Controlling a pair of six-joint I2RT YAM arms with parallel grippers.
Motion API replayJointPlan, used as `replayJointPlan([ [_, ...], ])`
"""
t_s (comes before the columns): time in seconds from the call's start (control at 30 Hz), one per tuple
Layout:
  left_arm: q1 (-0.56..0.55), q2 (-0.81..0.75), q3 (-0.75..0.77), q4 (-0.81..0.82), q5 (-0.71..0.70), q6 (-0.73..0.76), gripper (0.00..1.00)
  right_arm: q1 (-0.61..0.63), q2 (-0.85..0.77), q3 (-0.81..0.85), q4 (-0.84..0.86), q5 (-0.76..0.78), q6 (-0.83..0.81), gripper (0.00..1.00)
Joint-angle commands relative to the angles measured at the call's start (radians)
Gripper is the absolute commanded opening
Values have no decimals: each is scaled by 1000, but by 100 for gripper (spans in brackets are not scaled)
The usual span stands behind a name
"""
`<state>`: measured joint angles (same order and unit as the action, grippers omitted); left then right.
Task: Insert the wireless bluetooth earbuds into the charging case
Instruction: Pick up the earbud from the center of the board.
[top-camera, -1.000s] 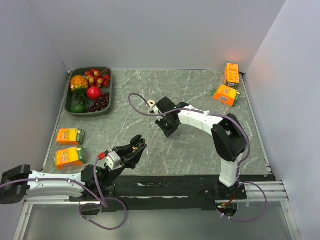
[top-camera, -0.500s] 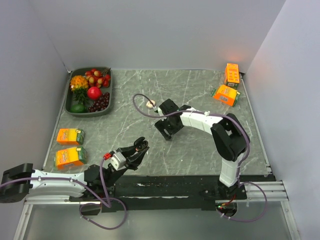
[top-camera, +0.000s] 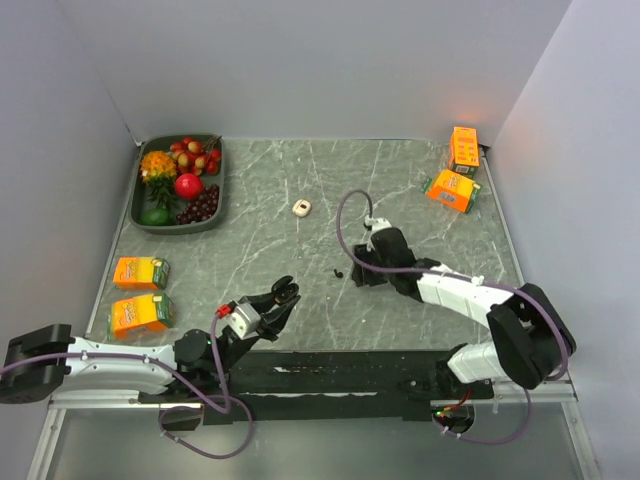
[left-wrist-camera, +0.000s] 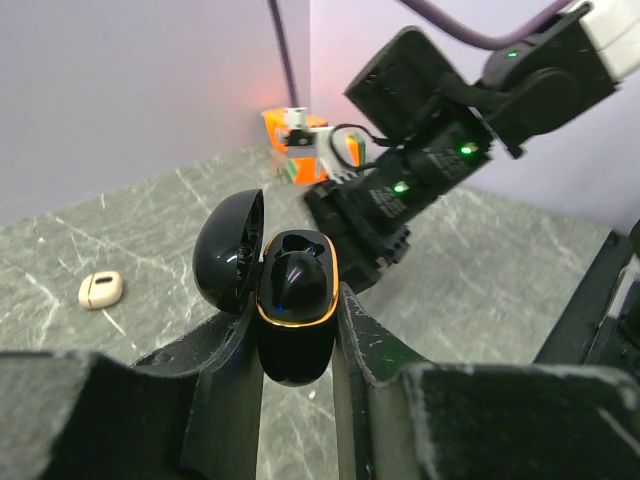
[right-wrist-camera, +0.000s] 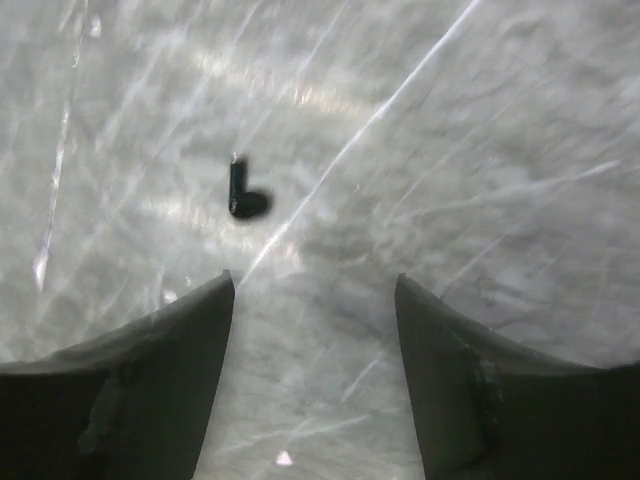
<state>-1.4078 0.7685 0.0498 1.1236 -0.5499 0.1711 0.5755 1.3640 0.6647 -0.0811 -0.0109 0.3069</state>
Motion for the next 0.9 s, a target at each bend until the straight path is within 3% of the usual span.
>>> replayJointPlan([
  [0.0, -5, 28, -19, 16, -30, -24, 1, 20, -52, -94, 218, -43, 129, 4],
  [0.03, -5, 31, -18, 16, -30, -27, 1, 24, -36, -108, 233, -52, 129, 0],
  [0.33, -5, 64, 8, -21, -33, -39, 1, 76, 125, -82, 397, -132, 156, 0],
  [0.6, -5, 64, 8, -24, -56, -30, 1, 76, 208, -19, 362, -146, 158, 0],
  [0.87, -6, 71, 22, -50, -65, -27, 1, -15, 273, 22, 337, -126, 146, 0],
])
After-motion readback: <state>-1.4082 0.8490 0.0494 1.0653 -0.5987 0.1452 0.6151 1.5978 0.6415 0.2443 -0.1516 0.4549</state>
